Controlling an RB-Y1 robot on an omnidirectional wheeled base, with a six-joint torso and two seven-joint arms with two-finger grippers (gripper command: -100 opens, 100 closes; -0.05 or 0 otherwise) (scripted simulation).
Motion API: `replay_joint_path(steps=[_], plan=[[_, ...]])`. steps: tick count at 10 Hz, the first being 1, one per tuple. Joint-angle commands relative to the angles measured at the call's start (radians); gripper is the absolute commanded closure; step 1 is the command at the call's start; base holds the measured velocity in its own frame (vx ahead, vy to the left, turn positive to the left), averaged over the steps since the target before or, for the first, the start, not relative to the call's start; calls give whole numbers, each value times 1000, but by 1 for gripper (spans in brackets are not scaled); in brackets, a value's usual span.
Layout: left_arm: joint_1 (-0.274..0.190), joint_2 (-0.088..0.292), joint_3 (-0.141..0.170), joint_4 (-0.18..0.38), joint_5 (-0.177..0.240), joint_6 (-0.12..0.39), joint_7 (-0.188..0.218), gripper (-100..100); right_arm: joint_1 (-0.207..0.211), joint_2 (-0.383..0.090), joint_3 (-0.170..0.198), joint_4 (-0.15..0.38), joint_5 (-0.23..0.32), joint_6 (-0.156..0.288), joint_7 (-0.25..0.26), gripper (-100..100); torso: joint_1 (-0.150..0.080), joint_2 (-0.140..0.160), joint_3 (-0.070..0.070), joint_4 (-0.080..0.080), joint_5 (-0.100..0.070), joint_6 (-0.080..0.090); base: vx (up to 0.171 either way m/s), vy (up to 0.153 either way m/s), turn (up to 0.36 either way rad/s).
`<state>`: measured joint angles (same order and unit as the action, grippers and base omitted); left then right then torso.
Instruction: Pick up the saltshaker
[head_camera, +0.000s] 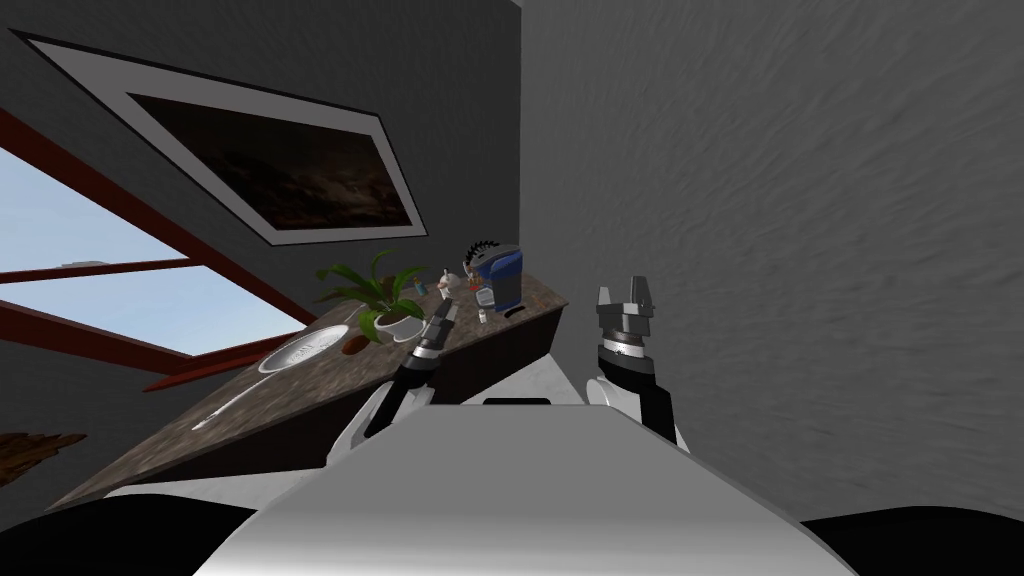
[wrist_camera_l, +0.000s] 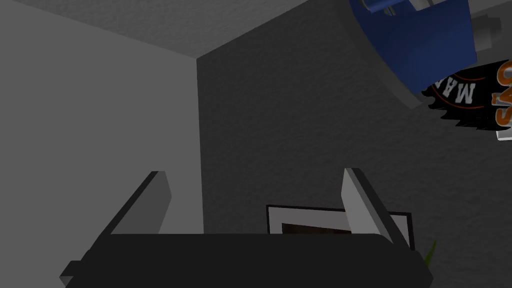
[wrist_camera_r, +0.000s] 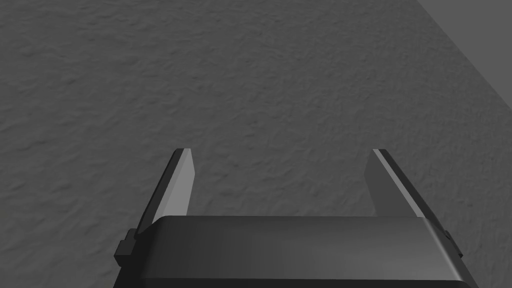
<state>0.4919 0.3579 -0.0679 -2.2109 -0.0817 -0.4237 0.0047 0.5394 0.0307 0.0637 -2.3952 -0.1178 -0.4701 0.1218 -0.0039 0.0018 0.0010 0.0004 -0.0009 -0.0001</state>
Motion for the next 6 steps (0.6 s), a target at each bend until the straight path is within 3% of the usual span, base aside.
replay_joint_path(steps=[1, 6], plan=[[-3, 33, -4, 9, 1, 15, 10, -100, 0, 0, 0, 0, 0, 0, 0, 0, 0, 0, 0, 0, 0, 0, -18, -49, 13], [12, 187, -40, 47, 1, 97, 59, -100, 0, 0, 0, 0, 0, 0, 0, 0, 1, -1, 0, 0, 0, 0, -19, -53, 7]])
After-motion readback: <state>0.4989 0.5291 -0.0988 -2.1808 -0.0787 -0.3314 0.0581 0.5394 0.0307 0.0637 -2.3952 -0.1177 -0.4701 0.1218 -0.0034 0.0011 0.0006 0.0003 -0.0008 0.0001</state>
